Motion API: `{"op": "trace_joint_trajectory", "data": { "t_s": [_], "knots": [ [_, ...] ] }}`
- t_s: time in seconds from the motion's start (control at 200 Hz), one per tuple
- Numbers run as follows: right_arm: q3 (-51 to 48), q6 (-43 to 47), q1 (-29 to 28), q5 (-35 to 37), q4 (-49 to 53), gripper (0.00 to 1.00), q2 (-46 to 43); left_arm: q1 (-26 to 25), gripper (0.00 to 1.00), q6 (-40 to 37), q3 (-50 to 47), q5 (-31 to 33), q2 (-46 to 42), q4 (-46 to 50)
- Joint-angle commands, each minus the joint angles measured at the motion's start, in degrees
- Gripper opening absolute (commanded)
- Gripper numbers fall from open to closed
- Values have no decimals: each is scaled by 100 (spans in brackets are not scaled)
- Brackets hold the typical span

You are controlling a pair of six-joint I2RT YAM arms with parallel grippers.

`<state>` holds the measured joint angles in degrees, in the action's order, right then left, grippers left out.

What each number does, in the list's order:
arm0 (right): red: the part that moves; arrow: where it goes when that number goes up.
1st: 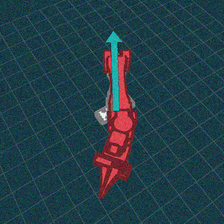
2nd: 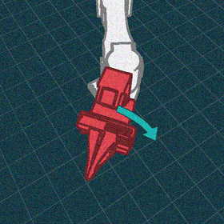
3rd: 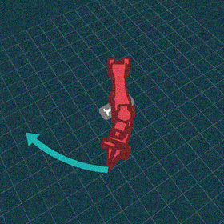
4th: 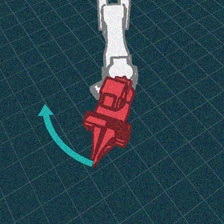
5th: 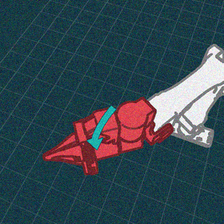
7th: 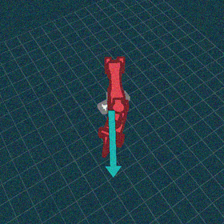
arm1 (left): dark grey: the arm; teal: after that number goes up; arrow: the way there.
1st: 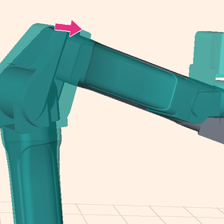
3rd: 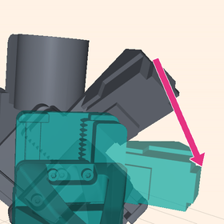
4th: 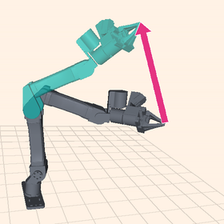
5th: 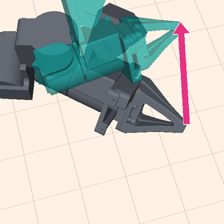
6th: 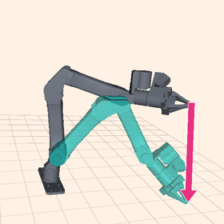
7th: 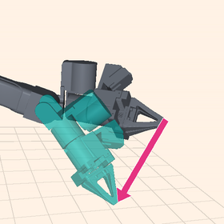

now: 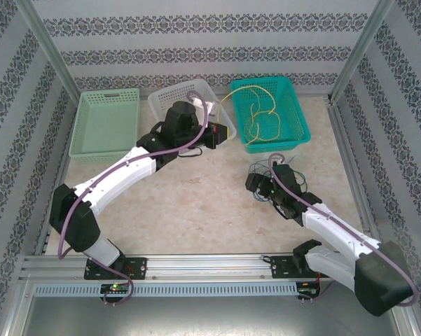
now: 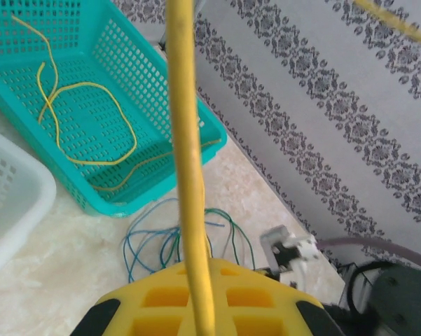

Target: Untangle the cables

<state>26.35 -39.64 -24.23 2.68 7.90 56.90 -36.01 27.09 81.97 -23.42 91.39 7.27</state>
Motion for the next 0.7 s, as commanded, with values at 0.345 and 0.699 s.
{"op": "trace_joint_trajectory", "data": {
  "t_s": [0.345, 0.699],
  "knots": [
    [-207, 16, 187, 143, 209, 96, -603, 435, 0, -415, 5579, -766, 4234, 2277],
    [-126, -27, 485, -235, 432, 83, -646, 661, 18, 514, 7062, -979, 5998, 1423]
  ]
}}
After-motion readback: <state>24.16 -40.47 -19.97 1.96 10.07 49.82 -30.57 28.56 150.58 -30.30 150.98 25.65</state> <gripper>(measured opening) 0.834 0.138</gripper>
